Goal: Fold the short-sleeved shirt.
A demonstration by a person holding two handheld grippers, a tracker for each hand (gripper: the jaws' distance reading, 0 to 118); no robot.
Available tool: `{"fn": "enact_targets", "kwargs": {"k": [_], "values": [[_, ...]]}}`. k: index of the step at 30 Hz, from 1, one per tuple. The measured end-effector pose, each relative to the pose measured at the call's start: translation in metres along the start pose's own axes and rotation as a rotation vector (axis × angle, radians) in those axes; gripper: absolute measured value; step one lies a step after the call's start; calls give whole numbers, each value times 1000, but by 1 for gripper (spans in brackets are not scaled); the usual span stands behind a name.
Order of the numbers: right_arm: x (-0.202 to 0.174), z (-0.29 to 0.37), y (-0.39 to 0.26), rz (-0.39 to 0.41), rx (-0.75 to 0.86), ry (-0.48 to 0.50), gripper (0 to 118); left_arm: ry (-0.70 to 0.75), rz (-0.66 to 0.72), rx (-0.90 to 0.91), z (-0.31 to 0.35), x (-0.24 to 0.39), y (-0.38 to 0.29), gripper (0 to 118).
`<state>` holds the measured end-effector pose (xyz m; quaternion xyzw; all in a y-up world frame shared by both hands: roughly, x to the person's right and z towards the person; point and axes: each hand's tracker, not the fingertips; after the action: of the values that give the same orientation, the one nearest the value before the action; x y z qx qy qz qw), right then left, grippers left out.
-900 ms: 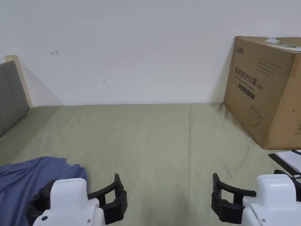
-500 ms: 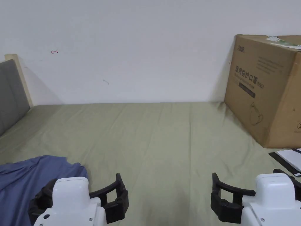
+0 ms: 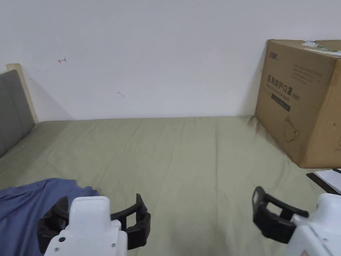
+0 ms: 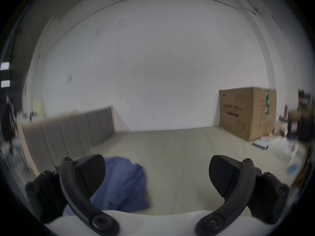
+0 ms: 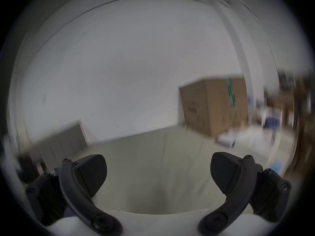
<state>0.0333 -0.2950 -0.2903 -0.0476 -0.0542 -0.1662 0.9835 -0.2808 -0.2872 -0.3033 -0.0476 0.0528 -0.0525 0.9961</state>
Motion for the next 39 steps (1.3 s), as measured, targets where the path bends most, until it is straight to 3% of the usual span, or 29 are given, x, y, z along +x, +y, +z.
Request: {"fn": "enact_targets", "kwargs": {"k": [2,4,6,7,8,9,10,13,16,18,20,21,22,23,24,25,26,28,31,39], "values": [[29,-13,-6,-476,-154,-30,118,69,-308,85,-1,20,0,118],[65,-28,-28,-964,-344,-56,118,141,-854,140,-8,49,-12,118],[87,-29,-64,-1408,-391,-54,118,184,-1352,234,-16,62,-43,118],[93,-27,-81,-1594,-391,-67,118,210,-1536,307,-19,62,-59,118],[94,-23,-94,-1694,-353,-94,118,218,-1622,347,-21,61,-69,118],[96,-19,-99,-1718,-306,-124,118,193,-1636,358,-21,61,-74,118],[99,-16,-96,-1635,-268,-152,118,160,-1553,318,-20,63,-72,118],[97,-19,-72,-1279,-295,-166,118,54,-1288,153,-18,62,-61,118],[90,-20,-43,-1106,-194,-63,118,-22,-993,27,-20,53,-40,118],[78,-18,-18,-910,-127,-13,118,-56,-667,-71,-23,41,-18,118],[53,-13,6,-597,-55,13,118,-61,-167,-172,-28,17,4,118],[39,-10,13,-413,-11,54,118,-112,60,-209,-29,3,8,118],[21,-5,18,-175,40,84,118,-170,274,-197,-27,-11,7,118],[4,1,16,84,104,77,118,-186,409,-129,-22,-18,4,118],[-8,6,9,263,176,39,118,-165,464,-44,-15,-21,-1,118],[-19,11,0,393,255,-9,118,-117,470,52,-9,-21,-5,118],[-22,14,-6,400,303,-48,118,-71,425,116,-5,-18,-8,118],[-16,14,-8,298,258,-30,118,-4,363,206,0,-17,-17,118],[-13,10,-8,220,151,-27,118,-27,304,92,1,-26,-12,118],[-7,7,-9,333,165,-51,118,-5,175,125,5,-17,-8,118]]}}
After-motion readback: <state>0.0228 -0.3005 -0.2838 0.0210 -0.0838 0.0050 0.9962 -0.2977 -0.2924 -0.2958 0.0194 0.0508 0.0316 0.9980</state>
